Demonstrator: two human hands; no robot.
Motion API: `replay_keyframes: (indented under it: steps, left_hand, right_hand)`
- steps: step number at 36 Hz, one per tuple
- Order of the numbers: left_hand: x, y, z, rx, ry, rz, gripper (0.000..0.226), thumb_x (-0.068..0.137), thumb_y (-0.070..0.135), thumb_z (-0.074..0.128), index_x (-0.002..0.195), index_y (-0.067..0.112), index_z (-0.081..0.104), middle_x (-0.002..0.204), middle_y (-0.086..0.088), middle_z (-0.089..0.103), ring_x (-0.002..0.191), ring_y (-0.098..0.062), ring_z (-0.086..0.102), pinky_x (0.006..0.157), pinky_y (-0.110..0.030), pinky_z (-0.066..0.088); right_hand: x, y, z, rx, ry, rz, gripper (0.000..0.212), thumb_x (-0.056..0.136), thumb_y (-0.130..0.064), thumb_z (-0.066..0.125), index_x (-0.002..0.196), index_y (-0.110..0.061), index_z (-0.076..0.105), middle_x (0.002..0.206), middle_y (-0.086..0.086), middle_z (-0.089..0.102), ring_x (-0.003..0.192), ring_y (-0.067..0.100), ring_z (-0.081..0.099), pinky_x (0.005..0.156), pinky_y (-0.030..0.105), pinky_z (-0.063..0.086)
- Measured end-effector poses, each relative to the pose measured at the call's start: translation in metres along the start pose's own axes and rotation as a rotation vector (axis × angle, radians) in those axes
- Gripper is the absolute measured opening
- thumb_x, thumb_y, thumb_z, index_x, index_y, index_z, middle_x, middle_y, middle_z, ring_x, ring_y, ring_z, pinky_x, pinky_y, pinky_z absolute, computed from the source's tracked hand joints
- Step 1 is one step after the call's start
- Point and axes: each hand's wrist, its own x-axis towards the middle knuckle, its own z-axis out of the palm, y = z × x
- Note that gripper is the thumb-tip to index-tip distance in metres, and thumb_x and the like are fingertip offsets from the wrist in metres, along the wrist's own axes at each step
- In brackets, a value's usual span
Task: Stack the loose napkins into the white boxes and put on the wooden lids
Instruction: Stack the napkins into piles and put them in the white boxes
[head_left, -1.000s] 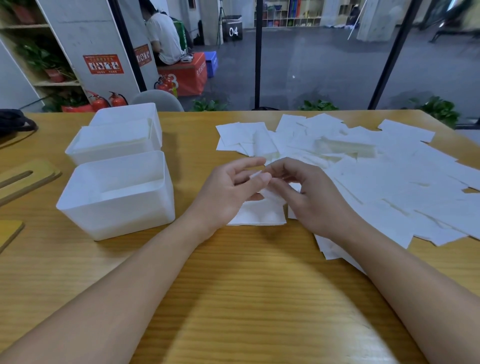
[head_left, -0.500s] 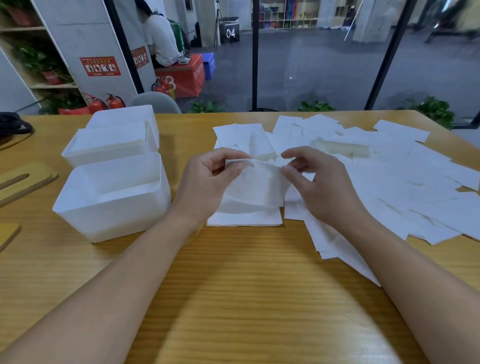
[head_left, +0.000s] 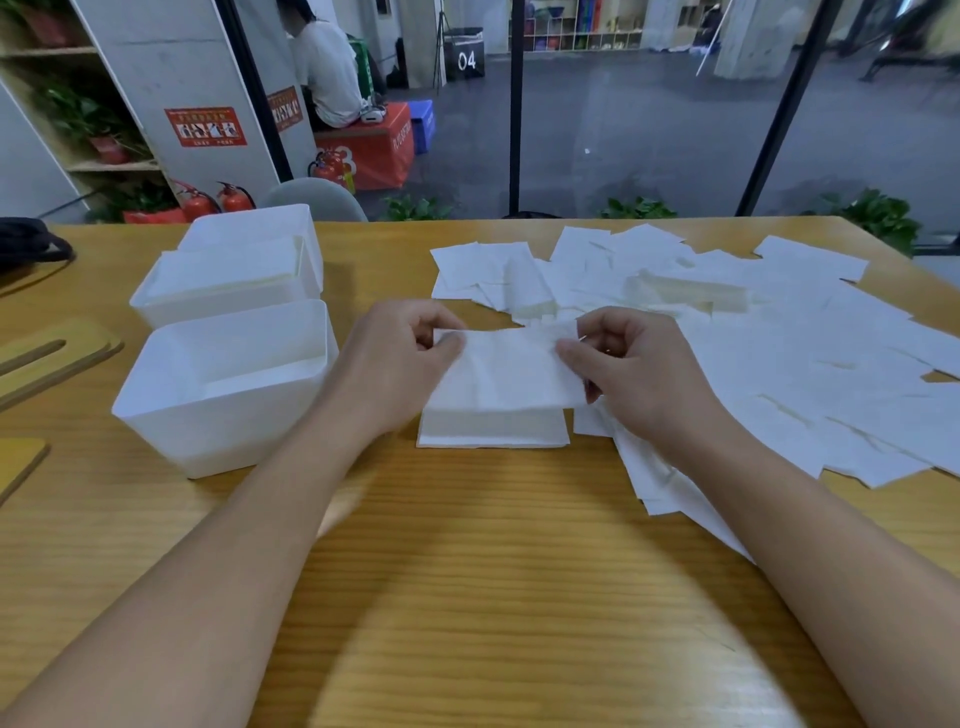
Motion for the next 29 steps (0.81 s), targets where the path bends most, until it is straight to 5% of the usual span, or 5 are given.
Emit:
replay_keyframes:
  steps: [4, 11, 22, 29]
  left_hand:
    - [0.001, -0.005, 0.000, 0.165, -0.053, -0.050, 0.017, 0.103, 0.030, 0.069, 0.089, 0.035, 0.077, 0.060, 0.014, 0.054, 0.053, -0.005, 0.049, 0.054, -0.024, 0.039]
    - [0.000, -0.010, 0.001, 0.239, -0.114, -0.073, 0.008, 0.100, 0.032, 0.075, 0.093, 0.034, 0.076, 0.077, 0.008, 0.060, 0.066, -0.011, 0.058, 0.065, -0.037, 0.053]
    - [-0.003, -0.010, 0.002, 0.339, -0.159, -0.097, 0.009, 0.101, 0.036, 0.074, 0.108, 0.031, 0.075, 0.094, 0.010, 0.066, 0.083, -0.005, 0.063, 0.069, -0.027, 0.050]
    - [-0.001, -0.012, 0.006, 0.381, -0.155, -0.032, 0.013, 0.103, 0.040, 0.070, 0.115, 0.036, 0.074, 0.111, 0.015, 0.057, 0.102, -0.010, 0.058, 0.079, -0.032, 0.049]
  right_hand:
    - [-0.001, 0.008, 0.008, -0.131, -0.036, 0.030, 0.008, 0.097, -0.022, 0.078, 0.101, -0.018, 0.072, 0.063, 0.005, 0.072, 0.055, 0.018, 0.066, 0.059, 0.039, 0.057]
    - [-0.003, 0.018, 0.014, -0.357, -0.047, -0.025, 0.023, 0.094, -0.026, 0.081, 0.113, -0.030, 0.070, 0.073, -0.008, 0.075, 0.065, 0.008, 0.071, 0.076, 0.038, 0.061]
    - [-0.005, 0.021, 0.016, -0.475, -0.059, -0.077, 0.029, 0.091, -0.027, 0.082, 0.117, -0.031, 0.070, 0.075, -0.012, 0.072, 0.075, 0.000, 0.066, 0.068, 0.020, 0.045]
    - [0.002, 0.023, 0.014, -0.597, -0.004, -0.217, 0.021, 0.095, -0.031, 0.079, 0.115, -0.026, 0.076, 0.109, -0.014, 0.065, 0.087, 0.001, 0.058, 0.078, 0.018, 0.041]
